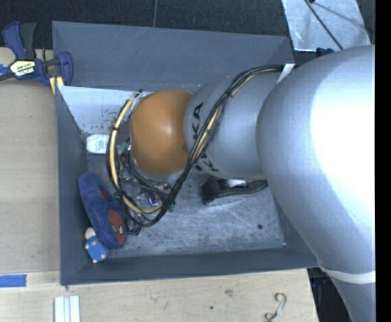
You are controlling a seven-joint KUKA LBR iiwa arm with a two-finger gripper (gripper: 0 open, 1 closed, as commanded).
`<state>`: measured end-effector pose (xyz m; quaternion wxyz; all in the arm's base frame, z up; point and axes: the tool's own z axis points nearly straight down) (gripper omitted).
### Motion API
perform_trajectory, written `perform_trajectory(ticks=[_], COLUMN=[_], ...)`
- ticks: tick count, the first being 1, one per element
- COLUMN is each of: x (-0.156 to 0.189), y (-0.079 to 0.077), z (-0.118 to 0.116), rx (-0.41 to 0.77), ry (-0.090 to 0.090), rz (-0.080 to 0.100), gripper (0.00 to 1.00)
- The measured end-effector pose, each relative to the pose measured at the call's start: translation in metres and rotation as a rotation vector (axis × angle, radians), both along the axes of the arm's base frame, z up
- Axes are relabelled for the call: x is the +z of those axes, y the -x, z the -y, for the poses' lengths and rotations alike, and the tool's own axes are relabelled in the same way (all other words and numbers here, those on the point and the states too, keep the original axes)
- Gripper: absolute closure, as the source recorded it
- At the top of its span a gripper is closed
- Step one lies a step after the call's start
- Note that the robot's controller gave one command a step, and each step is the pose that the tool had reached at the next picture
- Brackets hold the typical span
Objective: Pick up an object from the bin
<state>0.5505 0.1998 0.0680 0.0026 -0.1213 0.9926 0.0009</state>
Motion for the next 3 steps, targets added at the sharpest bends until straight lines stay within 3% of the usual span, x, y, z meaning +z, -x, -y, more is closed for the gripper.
perform_trajectory(ticks=[1, 2, 3], x=[0.003, 0.115, 0.255], y=[0.0, 0.023, -0.018], z=[0.0, 0.047, 0.072], rx=[-0.001, 0.017, 0.016], ry=[0.0, 0.001, 0.0], rz=[0.001, 0.005, 0.01], gripper=[1.0, 1.0, 1.0])
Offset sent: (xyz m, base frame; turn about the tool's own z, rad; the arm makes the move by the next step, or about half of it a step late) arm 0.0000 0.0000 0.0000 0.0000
